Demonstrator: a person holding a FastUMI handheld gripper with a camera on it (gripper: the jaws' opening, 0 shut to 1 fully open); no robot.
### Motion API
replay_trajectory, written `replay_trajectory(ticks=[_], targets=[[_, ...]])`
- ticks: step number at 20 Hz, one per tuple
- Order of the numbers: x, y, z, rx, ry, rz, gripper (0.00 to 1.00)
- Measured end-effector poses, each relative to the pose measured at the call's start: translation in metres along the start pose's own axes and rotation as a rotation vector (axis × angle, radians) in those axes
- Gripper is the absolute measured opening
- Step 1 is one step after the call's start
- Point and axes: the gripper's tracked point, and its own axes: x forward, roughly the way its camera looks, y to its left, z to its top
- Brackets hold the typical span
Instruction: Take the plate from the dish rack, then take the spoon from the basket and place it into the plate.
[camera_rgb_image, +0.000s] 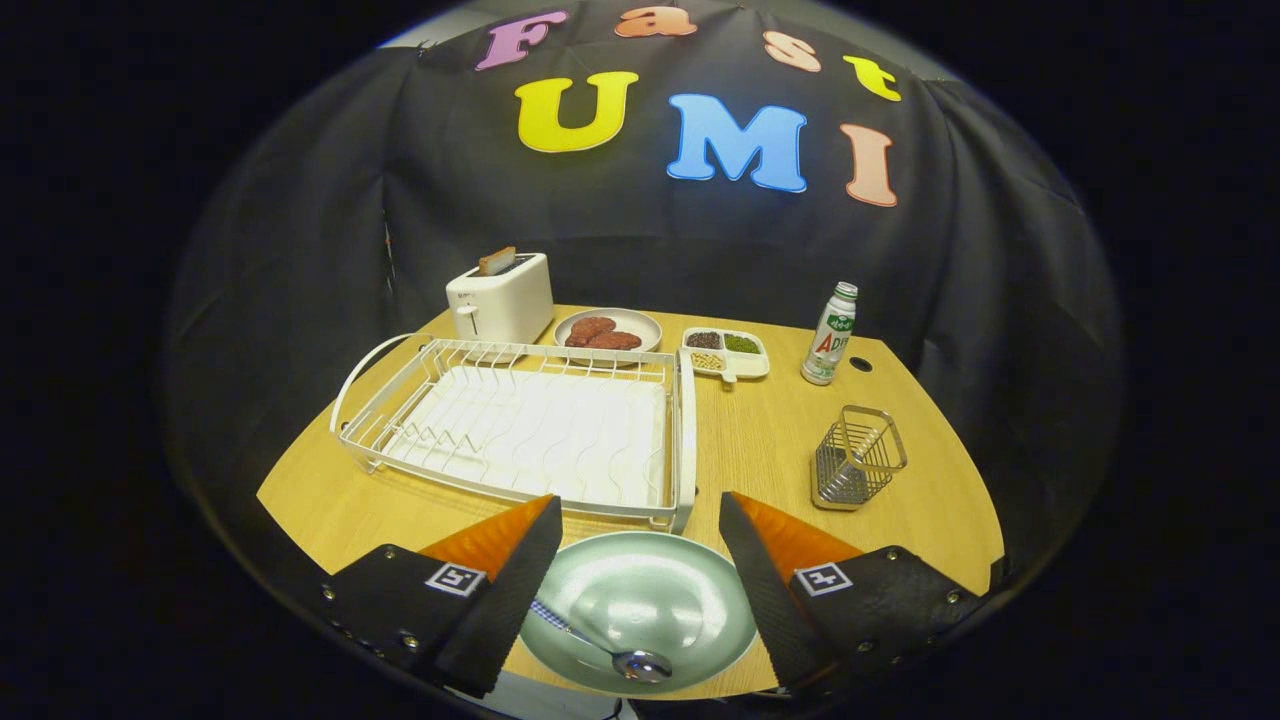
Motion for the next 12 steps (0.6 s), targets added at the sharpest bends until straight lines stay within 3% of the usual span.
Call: replay_trajectory(ticks=[5, 12], targets=[[-0.004, -0.022, 0.034, 0.021, -0.087, -0.031, 0.97], [-0.04, -0.079, 0.146, 0.036, -0.383, -0.088, 0.96]])
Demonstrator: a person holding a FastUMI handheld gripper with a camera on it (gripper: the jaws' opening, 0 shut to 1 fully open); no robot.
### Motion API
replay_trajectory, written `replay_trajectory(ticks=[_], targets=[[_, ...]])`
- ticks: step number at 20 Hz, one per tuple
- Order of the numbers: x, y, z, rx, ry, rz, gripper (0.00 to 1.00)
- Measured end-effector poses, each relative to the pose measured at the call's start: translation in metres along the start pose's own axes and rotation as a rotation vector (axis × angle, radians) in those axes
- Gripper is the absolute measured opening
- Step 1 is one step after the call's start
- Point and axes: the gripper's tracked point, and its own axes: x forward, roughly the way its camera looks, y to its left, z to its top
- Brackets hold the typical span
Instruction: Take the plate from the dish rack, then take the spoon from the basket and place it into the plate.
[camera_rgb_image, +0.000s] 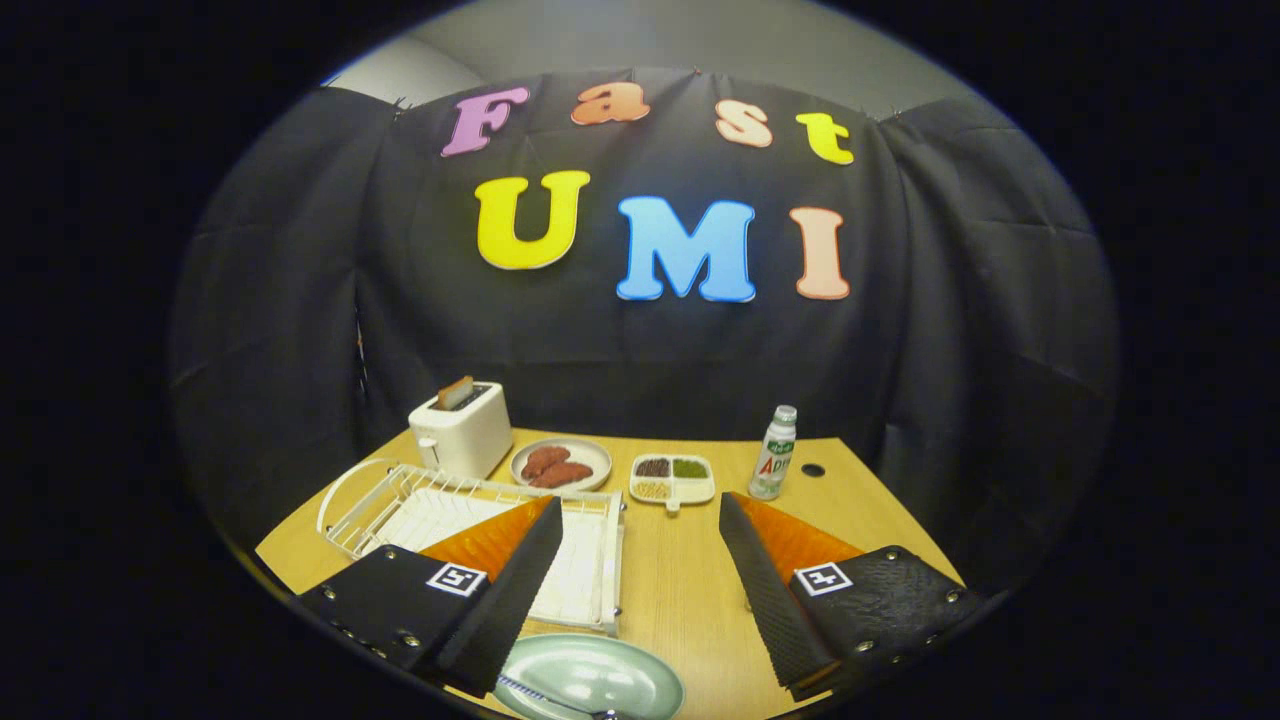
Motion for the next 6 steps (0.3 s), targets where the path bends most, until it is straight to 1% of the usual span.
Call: replay_trajectory(ticks=[3, 6], targets=[[0.001, -0.022, 0.045, 0.017, -0.112, -0.029, 0.97], [0.003, -0.04, 0.072, 0.023, -0.18, -0.045, 0.96]])
